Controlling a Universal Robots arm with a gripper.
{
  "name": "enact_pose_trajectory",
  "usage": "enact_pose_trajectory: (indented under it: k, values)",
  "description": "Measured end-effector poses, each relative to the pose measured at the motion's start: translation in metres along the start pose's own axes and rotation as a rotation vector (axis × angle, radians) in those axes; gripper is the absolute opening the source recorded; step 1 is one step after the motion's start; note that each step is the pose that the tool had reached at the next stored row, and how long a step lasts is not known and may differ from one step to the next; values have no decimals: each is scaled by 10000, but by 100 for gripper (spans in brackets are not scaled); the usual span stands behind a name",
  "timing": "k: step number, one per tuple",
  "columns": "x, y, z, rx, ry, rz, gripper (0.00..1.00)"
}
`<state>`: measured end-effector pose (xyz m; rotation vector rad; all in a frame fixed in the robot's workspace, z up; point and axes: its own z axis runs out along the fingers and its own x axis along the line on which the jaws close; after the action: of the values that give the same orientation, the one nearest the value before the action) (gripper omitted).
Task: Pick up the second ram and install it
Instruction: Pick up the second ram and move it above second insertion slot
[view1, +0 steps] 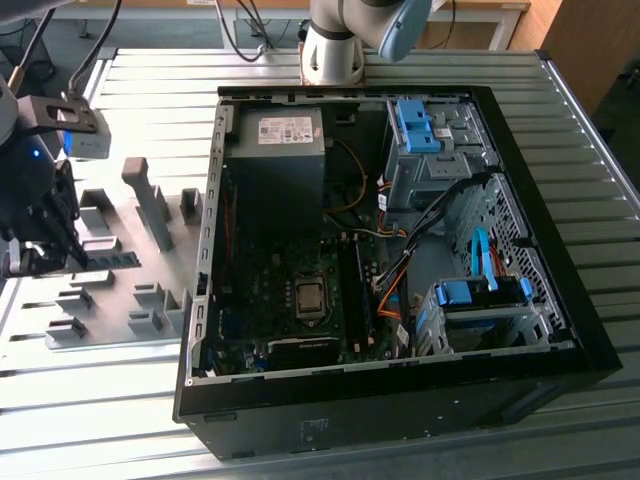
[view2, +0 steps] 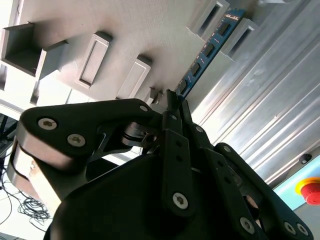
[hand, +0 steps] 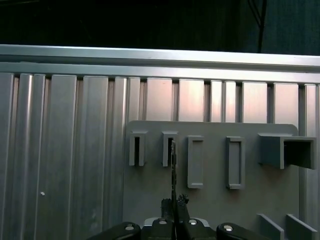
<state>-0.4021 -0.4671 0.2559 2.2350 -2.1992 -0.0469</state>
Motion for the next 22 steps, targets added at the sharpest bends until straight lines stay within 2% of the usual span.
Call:
enact_pose_trajectory:
  k: [10, 22]
  values:
    - [-2, 4, -143, 0, 0, 0, 14]
    - [-3, 5, -174, 0, 0, 0, 14]
